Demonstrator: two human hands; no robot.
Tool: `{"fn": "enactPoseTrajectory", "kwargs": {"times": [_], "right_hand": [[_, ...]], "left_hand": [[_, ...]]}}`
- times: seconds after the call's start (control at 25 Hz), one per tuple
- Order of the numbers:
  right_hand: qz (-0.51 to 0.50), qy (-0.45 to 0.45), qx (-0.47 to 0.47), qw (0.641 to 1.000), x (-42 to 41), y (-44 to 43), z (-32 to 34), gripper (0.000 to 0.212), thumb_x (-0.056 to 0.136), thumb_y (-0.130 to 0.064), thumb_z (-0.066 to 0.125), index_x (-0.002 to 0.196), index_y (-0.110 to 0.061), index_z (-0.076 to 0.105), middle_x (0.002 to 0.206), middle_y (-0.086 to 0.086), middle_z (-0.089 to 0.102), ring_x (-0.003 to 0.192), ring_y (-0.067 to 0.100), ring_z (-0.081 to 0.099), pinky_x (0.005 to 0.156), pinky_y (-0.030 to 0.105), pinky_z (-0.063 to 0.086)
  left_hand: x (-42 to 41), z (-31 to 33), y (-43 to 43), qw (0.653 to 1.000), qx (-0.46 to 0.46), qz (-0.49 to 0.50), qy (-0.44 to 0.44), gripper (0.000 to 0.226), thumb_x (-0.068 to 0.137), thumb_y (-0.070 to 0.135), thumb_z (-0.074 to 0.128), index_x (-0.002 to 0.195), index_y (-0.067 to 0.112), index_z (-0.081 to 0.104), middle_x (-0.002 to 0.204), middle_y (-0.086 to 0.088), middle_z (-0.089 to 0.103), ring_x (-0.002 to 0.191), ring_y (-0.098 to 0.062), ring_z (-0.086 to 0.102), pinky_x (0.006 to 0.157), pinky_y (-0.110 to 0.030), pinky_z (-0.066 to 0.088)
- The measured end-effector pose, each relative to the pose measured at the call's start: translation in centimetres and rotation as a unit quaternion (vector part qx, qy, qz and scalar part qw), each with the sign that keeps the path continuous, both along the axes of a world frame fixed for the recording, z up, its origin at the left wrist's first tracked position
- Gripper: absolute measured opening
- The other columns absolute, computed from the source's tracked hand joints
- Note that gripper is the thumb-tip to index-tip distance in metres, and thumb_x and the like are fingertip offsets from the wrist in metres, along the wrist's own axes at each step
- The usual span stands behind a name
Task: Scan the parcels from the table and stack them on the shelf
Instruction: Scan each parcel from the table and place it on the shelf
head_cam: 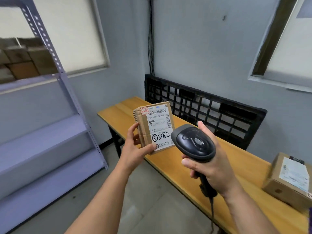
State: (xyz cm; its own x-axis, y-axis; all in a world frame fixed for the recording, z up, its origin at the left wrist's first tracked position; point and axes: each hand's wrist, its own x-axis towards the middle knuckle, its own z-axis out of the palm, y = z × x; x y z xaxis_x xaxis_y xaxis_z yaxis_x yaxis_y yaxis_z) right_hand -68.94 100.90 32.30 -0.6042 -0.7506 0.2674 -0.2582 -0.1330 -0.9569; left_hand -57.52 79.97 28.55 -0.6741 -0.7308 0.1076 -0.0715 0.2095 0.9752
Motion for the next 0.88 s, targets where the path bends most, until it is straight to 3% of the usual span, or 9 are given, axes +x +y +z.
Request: {"fn": "enactPoseTrajectory", "kwargs": {"times": [0.12,0.28,0.4,0.48,0.6,0.72,0.88], "right_hand": [[0.020,-0.007,-0.006,1.000,3.8,-3.3,0.6,0.101,0.058,-0.017,0.083,0.137,-0.051,0.031,0.090,0.011,0.071,0.049,0.030,0.059,0.044,0.037,0.051],[0.046,0.002,-0.009,0.999,9.4,-8.4,1.0,0.101,0.057,-0.016,0.085,0.135,-0.054,0.033,0.091,0.011,0.071,0.049,0.031,0.059,0.044,0.039,0.052],[0.078,0.006,-0.016,0.997,13.7,-12.4,1.0,0.101,0.057,-0.014,0.085,0.134,-0.054,0.033,0.093,0.009,0.072,0.050,0.024,0.060,0.043,0.033,0.050],[0.098,0.007,-0.012,0.995,16.5,-15.0,0.8,0.101,0.057,-0.015,0.087,0.133,-0.056,0.034,0.093,0.008,0.072,0.050,0.023,0.059,0.043,0.031,0.049],[0.121,0.012,-0.015,0.992,19.7,-18.6,0.2,0.106,0.057,-0.017,0.095,0.132,-0.062,0.035,0.099,0.006,0.072,0.061,0.020,0.063,0.048,0.028,0.051],[0.154,0.011,-0.009,0.988,22.7,-22.2,0.2,0.106,0.061,-0.005,0.091,0.133,-0.059,0.036,0.102,0.006,0.071,0.062,0.017,0.063,0.048,0.030,0.052],[0.216,0.008,-0.003,0.976,26.0,-26.9,0.2,0.105,0.065,0.007,0.084,0.130,-0.060,0.038,0.097,0.011,0.069,0.051,0.024,0.057,0.045,0.032,0.049]], "left_hand": [[4.9,0.2,-2.6,1.000,0.003,0.027,0.010,0.090,0.069,0.018,0.085,0.136,0.045,0.031,0.115,0.007,0.062,0.104,-0.007,0.062,0.077,-0.018,0.051],[12.1,0.5,-7.1,0.998,-0.009,0.066,0.022,0.093,0.058,0.032,0.084,0.134,0.047,0.033,0.117,0.003,0.065,0.104,-0.006,0.064,0.084,-0.022,0.052],[17.4,1.1,-10.0,0.995,-0.019,0.092,0.031,0.092,0.068,0.018,0.086,0.140,0.039,0.033,0.117,0.004,0.064,0.099,0.001,0.063,0.076,-0.011,0.050],[20.9,0.9,-12.0,0.993,-0.021,0.107,0.036,0.088,0.072,0.012,0.083,0.138,0.042,0.034,0.119,0.001,0.064,0.099,0.001,0.063,0.079,-0.016,0.053],[25.4,0.6,-14.6,0.989,-0.025,0.137,0.040,0.087,0.067,0.018,0.086,0.126,0.056,0.036,0.123,0.001,0.061,0.110,-0.010,0.061,0.089,-0.032,0.054],[29.6,0.4,-16.7,0.983,-0.022,0.178,0.041,0.086,0.072,0.012,0.083,0.132,0.049,0.034,0.124,0.001,0.058,0.112,-0.010,0.058,0.072,-0.014,0.052],[34.3,0.0,-19.4,0.971,-0.022,0.233,0.039,0.085,0.074,0.011,0.081,0.135,0.046,0.032,0.126,0.002,0.057,0.110,-0.005,0.057,0.070,-0.013,0.049]]}}
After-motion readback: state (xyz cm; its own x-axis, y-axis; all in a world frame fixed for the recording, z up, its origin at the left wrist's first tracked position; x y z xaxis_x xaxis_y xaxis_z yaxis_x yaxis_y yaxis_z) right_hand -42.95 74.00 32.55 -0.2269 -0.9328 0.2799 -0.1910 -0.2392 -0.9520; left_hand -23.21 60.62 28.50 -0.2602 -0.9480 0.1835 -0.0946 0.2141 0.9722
